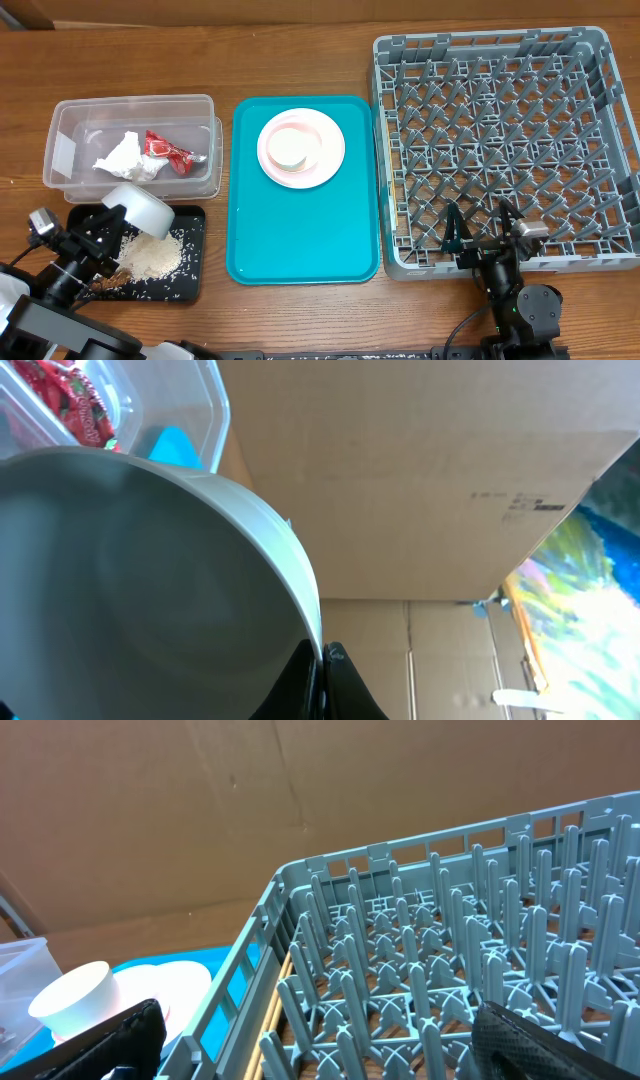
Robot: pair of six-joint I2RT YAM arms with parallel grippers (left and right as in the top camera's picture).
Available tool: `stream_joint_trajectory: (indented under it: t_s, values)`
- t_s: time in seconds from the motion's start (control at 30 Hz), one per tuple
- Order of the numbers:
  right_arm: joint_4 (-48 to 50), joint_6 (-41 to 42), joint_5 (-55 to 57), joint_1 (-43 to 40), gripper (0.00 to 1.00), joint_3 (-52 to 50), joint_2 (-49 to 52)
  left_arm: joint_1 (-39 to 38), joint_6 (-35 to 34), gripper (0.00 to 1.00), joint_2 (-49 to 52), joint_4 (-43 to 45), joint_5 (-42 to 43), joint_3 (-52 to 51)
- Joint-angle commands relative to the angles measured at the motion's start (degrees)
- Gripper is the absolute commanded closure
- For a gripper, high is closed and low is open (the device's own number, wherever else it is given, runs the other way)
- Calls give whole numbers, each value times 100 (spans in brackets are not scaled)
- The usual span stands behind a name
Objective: Sort waste into correct bins and load items into the dishwasher
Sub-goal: 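Tilt the bowl over the black tray to dump the rice, then carry the empty bowl right and set it on the teal tray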
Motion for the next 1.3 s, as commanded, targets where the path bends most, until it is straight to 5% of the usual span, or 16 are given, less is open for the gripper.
stream_joint_trajectory:
  t_s: [0.0,0.43,0.83,0.93,1.1,1.27]
  values:
    - [35,7,11,-22,0,-57,-42,7,205,96,-68,46,-103,-46]
    - [33,7,11,-22,0,-57,-42,-1458,229,96,-70,-11,66,376]
    - [33,7,11,-22,0,-59,-42,-3167,-544,96,-70,111,-46,1602]
    - [35,7,11,-20,0,-59,-42,-3515,-1502,96,-70,466,-667,1897]
    - [35,7,11,-22,0,-57,-42,-4365,-4428,96,-87,1499,-3373,2444]
    - [33,7,9,-22,0,-59,-42,-5501,-5692,96,-87,2197,-4732,2815]
